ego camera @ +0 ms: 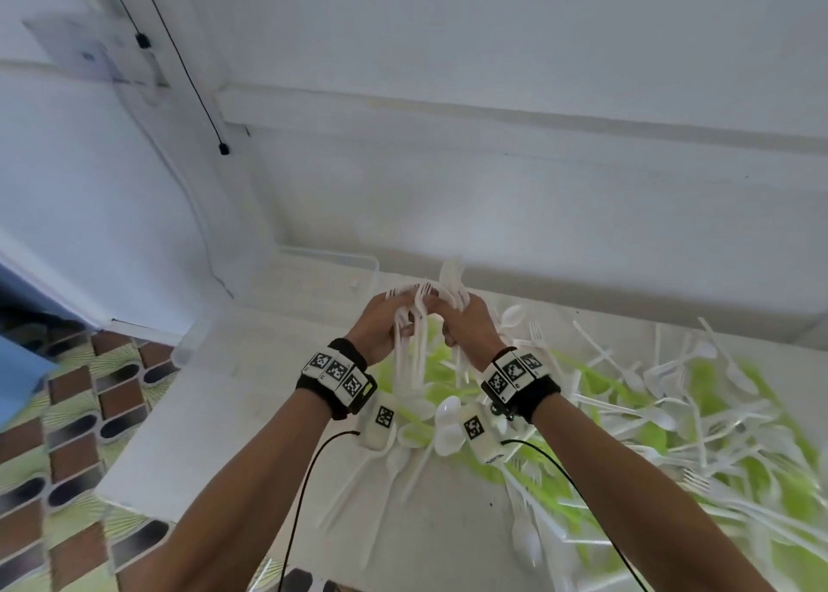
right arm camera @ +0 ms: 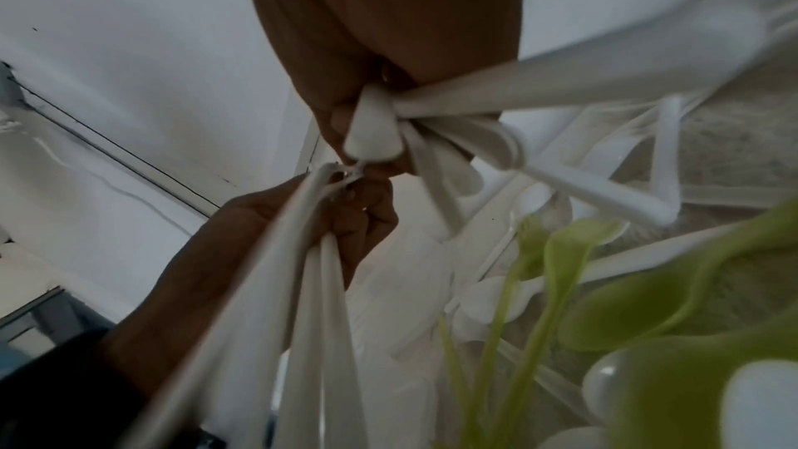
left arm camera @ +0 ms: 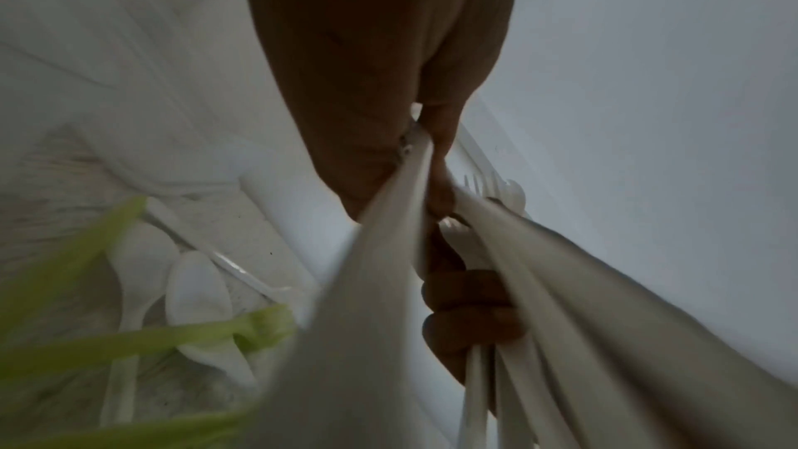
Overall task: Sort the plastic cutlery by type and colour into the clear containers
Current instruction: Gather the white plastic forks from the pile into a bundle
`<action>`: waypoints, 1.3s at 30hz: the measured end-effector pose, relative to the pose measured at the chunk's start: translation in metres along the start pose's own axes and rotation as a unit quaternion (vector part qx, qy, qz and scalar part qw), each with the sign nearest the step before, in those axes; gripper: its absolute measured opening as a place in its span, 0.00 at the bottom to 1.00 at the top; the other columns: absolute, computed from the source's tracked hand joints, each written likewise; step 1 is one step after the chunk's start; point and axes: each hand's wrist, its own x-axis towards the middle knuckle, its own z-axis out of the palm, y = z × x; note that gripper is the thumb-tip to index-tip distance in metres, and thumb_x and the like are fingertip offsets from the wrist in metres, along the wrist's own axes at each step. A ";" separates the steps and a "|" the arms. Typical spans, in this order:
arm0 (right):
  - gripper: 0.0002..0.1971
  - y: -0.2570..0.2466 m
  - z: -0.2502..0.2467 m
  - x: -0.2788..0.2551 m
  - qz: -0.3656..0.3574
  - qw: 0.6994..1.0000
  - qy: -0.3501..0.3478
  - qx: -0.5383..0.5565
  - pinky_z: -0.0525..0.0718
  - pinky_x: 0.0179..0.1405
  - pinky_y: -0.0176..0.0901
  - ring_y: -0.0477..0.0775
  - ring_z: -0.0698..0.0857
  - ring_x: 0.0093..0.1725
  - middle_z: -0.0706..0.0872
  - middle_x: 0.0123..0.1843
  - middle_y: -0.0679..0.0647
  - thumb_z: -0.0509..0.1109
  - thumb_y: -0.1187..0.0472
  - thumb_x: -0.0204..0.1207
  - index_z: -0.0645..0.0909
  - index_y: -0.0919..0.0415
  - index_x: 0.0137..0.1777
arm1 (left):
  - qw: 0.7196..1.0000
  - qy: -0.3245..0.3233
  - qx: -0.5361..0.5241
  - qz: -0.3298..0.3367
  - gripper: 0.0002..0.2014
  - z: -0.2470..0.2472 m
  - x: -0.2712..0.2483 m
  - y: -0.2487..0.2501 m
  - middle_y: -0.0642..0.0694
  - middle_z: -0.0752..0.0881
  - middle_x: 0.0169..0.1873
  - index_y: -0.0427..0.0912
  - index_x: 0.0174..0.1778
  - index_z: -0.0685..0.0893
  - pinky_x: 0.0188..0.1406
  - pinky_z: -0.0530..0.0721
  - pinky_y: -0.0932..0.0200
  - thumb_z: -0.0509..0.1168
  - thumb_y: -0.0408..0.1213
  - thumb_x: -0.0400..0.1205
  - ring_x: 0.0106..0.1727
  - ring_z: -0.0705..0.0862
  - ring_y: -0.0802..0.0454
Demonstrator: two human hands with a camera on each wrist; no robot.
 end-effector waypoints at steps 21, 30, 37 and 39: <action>0.10 0.003 0.060 0.009 -0.068 0.962 0.147 -0.219 0.81 0.35 0.33 0.51 0.87 0.36 0.89 0.33 0.51 0.70 0.56 0.77 0.85 0.61 0.39 | 0.985 -0.131 0.013 -0.113 0.17 -0.036 0.013 0.019 0.33 0.85 0.61 0.30 0.71 0.76 0.63 0.86 0.39 0.55 0.38 0.92 0.57 0.87 0.39; 0.08 -0.005 0.048 0.004 -0.024 0.992 0.000 -0.126 0.74 0.24 0.34 0.38 0.78 0.22 0.86 0.27 0.44 0.83 0.50 0.72 0.88 0.51 0.39 | 0.987 -0.097 0.002 -0.128 0.29 -0.048 0.021 0.025 0.29 0.85 0.63 0.23 0.73 0.76 0.53 0.90 0.47 0.48 0.47 0.94 0.57 0.87 0.38; 0.13 0.002 0.051 0.006 -0.016 0.986 -0.027 -0.162 0.70 0.26 0.41 0.45 0.73 0.22 0.78 0.24 0.43 0.82 0.50 0.72 0.82 0.54 0.37 | 0.996 -0.040 0.054 -0.066 0.19 -0.050 0.022 0.014 0.38 0.86 0.52 0.34 0.62 0.80 0.54 0.79 0.51 0.52 0.47 0.93 0.52 0.84 0.46; 0.12 0.003 0.051 0.006 0.011 0.992 -0.048 -0.119 0.68 0.25 0.42 0.49 0.71 0.23 0.76 0.27 0.48 0.83 0.52 0.71 0.82 0.54 0.40 | 0.997 -0.026 0.067 -0.041 0.16 -0.052 0.024 0.009 0.41 0.85 0.47 0.39 0.54 0.80 0.50 0.76 0.54 0.54 0.46 0.93 0.48 0.82 0.47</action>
